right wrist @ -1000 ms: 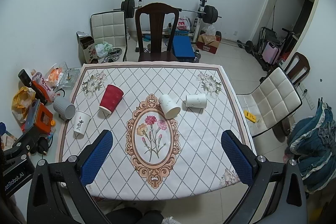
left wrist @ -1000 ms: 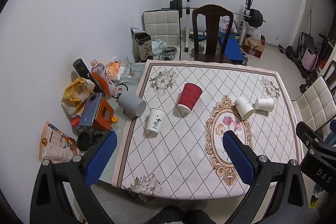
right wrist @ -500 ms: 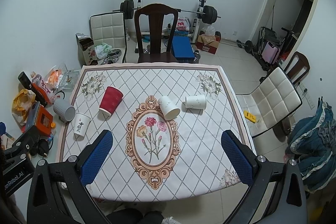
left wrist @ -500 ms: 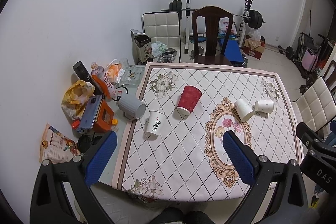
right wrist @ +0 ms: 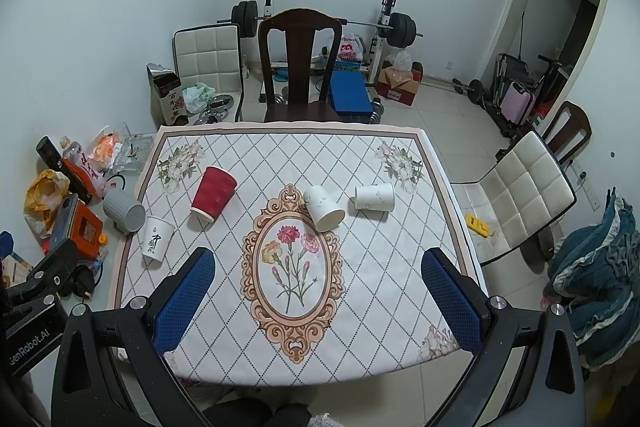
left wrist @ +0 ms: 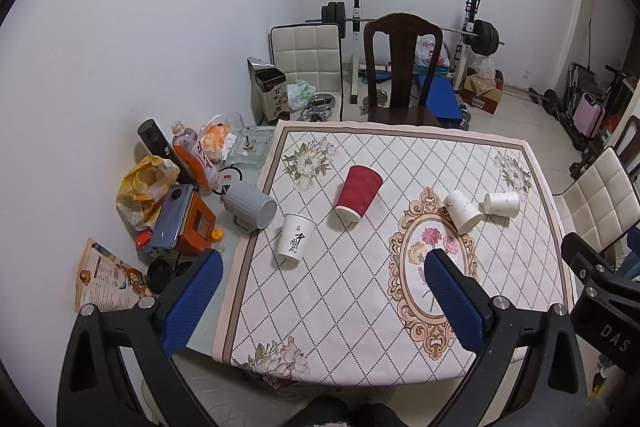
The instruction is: Flip cup upright
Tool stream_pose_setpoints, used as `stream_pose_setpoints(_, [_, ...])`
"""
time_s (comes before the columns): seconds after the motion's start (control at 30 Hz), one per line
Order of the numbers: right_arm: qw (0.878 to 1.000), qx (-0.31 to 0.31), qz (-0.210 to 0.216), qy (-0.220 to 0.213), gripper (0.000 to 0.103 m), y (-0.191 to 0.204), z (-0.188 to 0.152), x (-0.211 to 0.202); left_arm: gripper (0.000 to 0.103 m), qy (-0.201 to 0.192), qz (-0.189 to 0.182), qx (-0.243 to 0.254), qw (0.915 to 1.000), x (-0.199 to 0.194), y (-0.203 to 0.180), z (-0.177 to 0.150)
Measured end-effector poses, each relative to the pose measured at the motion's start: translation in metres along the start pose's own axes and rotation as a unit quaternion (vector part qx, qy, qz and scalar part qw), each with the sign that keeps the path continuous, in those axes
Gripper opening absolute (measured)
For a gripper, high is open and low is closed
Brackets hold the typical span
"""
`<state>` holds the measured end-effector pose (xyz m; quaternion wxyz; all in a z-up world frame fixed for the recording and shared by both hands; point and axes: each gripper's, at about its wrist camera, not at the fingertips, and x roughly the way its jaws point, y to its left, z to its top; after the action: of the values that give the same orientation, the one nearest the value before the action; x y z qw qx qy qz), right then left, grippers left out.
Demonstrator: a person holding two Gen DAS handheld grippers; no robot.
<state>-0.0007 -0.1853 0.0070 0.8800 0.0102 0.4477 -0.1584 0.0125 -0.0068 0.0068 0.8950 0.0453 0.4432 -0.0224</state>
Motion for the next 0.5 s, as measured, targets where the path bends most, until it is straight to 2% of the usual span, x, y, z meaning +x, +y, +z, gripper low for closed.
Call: stream_pose_setpoints(0.5, [1.000, 0.000, 0.001, 0.000, 0.103, 0.0000, 0.0001, -0.0001, 0.103, 0.000, 0.000, -0.001, 1.0000, -0.0002, 0.0005, -0.0022])
